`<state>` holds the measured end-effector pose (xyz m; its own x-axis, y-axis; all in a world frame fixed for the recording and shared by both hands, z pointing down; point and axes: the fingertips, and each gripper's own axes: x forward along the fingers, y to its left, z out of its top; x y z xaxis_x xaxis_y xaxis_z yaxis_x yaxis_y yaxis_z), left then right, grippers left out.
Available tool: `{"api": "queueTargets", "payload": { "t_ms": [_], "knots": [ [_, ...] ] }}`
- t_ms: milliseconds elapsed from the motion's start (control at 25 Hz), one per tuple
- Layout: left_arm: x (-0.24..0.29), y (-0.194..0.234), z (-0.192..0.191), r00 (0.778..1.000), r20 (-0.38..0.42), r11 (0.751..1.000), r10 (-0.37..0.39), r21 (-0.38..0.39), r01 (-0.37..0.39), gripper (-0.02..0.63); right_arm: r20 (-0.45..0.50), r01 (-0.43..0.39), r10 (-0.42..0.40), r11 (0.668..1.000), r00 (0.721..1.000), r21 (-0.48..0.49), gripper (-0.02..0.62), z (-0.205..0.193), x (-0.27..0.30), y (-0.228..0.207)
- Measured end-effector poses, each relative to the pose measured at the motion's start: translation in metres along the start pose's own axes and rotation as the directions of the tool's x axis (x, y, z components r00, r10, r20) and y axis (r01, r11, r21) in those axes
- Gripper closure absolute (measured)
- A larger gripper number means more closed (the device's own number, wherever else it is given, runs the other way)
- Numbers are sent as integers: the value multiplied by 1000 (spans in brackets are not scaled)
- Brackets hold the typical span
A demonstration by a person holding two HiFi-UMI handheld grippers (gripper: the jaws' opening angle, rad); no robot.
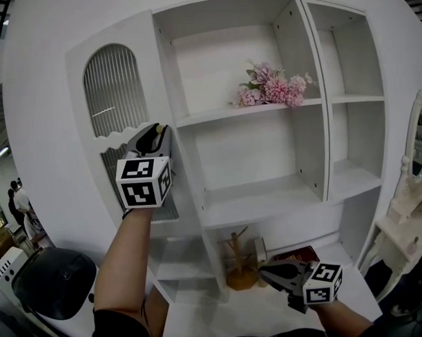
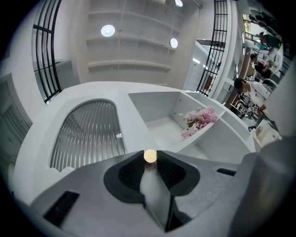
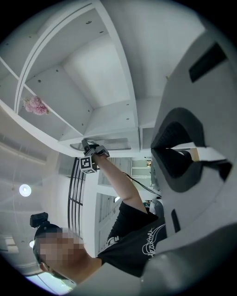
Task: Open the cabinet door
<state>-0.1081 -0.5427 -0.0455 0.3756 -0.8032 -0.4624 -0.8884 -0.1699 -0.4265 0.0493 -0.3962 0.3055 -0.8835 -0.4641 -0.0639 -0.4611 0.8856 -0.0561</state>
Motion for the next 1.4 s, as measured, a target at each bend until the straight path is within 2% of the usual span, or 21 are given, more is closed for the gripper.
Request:
{"api": "queueTargets", "payload": {
  "t_ms": [280, 720, 920, 1120, 1400],
  "knots": [
    [-7, 1, 5, 999, -7, 997, -34, -74, 34, 521, 12, -14, 14, 1000, 1000, 27, 591, -9, -15, 10],
    [-45, 7, 24, 999, -19, 986, -28, -167, 24, 531, 22, -21, 18, 994, 1000, 110, 591, -42, -69, 15],
    [-68, 10, 35, 999, -52, 968, -18, -249, 5, 532, 12, -59, 58, 989, 998, 133, 591, -56, -86, 27],
    [-90, 12, 45, 998, -48, 947, -34, -320, 17, 532, 7, -102, 102, 985, 995, 141, 591, -60, -100, 42],
    [-114, 24, 56, 997, -38, 917, -66, -397, 46, 532, 12, -85, 84, 981, 996, 175, 591, -69, -113, 43]
  ]
}}
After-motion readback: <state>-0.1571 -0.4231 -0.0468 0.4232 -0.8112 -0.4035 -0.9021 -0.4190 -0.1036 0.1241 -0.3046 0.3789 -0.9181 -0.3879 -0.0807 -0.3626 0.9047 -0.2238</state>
